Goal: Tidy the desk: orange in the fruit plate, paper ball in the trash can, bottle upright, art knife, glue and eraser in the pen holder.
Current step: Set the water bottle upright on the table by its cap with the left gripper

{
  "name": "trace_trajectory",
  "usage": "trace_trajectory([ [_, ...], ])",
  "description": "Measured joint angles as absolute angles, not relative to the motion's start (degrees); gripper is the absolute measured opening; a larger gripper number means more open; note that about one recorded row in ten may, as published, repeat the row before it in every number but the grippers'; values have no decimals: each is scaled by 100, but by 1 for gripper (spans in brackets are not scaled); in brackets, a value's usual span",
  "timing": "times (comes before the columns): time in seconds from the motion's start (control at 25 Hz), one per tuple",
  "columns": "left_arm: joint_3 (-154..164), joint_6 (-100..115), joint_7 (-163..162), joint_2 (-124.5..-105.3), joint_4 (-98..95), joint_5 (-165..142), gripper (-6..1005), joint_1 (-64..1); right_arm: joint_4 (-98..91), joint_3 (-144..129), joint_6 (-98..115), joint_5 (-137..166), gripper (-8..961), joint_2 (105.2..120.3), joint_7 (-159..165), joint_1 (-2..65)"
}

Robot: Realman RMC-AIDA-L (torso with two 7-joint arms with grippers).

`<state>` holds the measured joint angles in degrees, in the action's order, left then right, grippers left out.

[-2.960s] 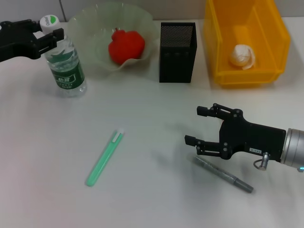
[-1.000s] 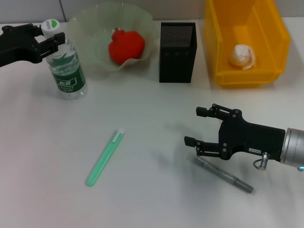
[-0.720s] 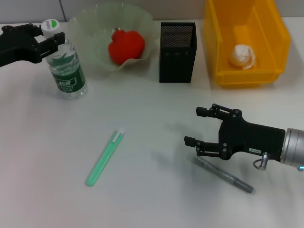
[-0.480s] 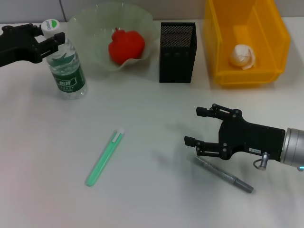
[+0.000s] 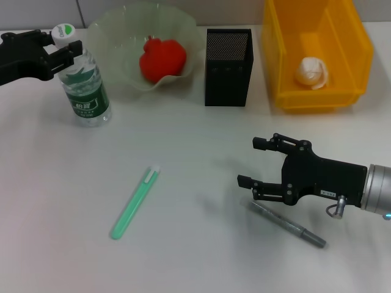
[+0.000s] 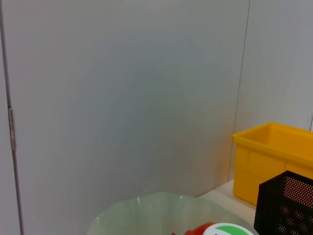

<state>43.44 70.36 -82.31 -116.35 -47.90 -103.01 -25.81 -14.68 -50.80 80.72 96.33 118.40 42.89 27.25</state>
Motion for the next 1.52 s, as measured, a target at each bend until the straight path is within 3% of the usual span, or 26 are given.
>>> trace_trajectory([
  [0.32,4332,7023,-8166,-11678,-4811,-10291,465,-2552,-1468,-5080,8085,9632,828,11839,4289,2725],
  [0.56,4268,7022,-8103,-11715,-4836,-10290,663,-2532,-1468,-5080,8094,9632,828,11838,4289,2725],
  [1.0,4262,7056,-8102,-11716,-4835,-10290,856,-2522,-1468,-5080,8097,9632,828,11838,4289,2725],
  [1.24,4262,7098,-8103,-11715,-4839,-10060,856,-2489,-1467,-5080,8096,9632,828,11839,4288,2724],
  [1.52,4259,8089,-7995,-11541,-4779,-8728,855,-2327,-1467,-5080,8077,9632,828,11839,4289,2724],
])
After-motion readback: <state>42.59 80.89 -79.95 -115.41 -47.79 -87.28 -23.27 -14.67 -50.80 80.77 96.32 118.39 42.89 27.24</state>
